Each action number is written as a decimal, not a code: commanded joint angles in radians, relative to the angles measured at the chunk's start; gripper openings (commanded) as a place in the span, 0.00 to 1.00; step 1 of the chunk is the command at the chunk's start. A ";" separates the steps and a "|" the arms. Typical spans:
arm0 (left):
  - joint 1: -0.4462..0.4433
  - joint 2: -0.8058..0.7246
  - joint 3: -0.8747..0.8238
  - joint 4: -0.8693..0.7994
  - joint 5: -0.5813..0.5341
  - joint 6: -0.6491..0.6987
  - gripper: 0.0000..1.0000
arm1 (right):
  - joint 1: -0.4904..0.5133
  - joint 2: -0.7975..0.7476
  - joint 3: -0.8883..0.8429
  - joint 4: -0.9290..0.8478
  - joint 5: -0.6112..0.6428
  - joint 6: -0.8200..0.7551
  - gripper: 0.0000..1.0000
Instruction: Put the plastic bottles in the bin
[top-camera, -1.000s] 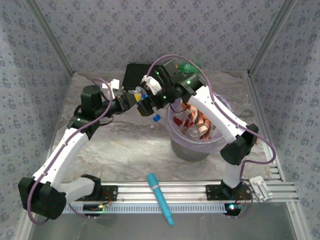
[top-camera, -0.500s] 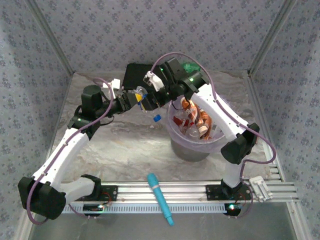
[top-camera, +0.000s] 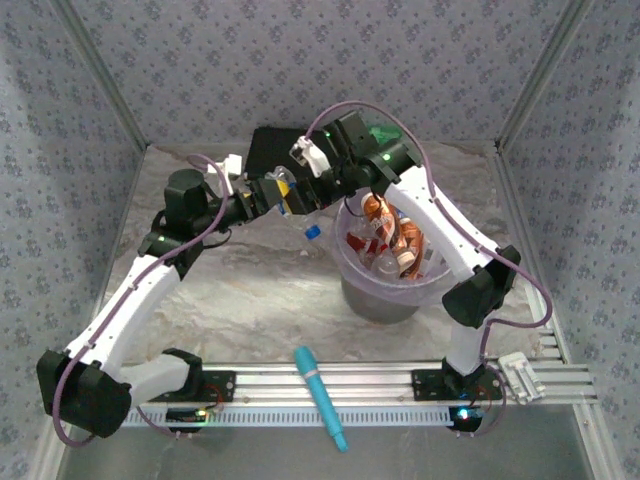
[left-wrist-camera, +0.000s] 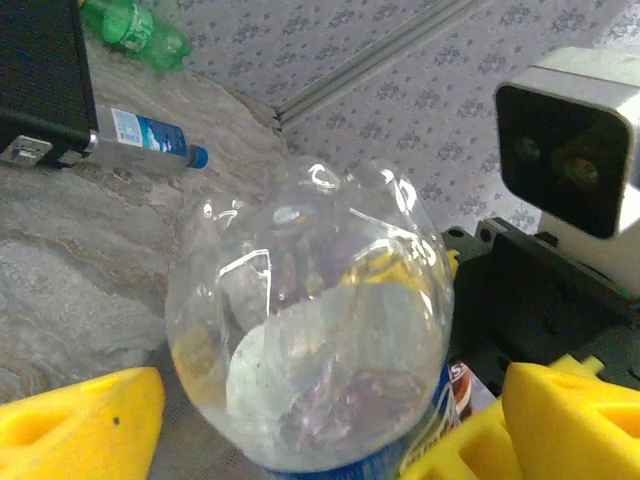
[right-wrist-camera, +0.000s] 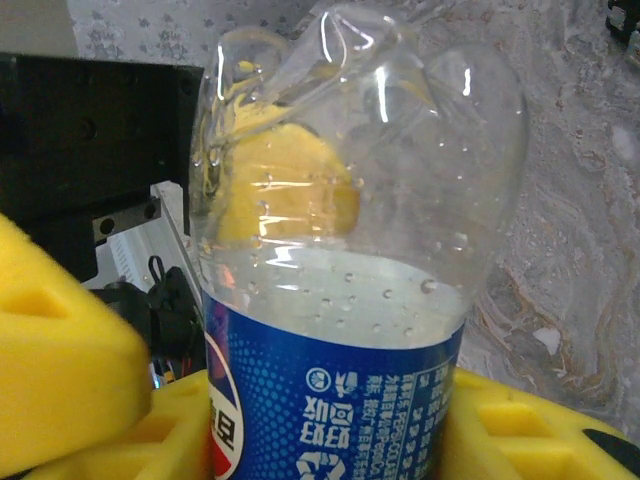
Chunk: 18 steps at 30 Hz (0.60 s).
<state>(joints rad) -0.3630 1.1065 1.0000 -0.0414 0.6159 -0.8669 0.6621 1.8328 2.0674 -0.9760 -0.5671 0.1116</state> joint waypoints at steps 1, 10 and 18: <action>-0.007 -0.035 0.026 0.032 0.013 0.022 0.93 | -0.039 -0.045 0.044 0.029 -0.020 0.049 0.44; -0.033 -0.034 0.027 0.001 -0.008 0.050 0.88 | -0.141 -0.188 0.054 -0.004 0.074 0.078 0.42; -0.165 0.087 0.121 -0.099 -0.080 0.176 0.84 | -0.267 -0.353 0.024 -0.230 0.279 0.037 0.37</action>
<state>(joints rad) -0.4915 1.1576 1.0569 -0.0952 0.5724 -0.7750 0.4229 1.5261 2.0861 -1.0714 -0.4103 0.1669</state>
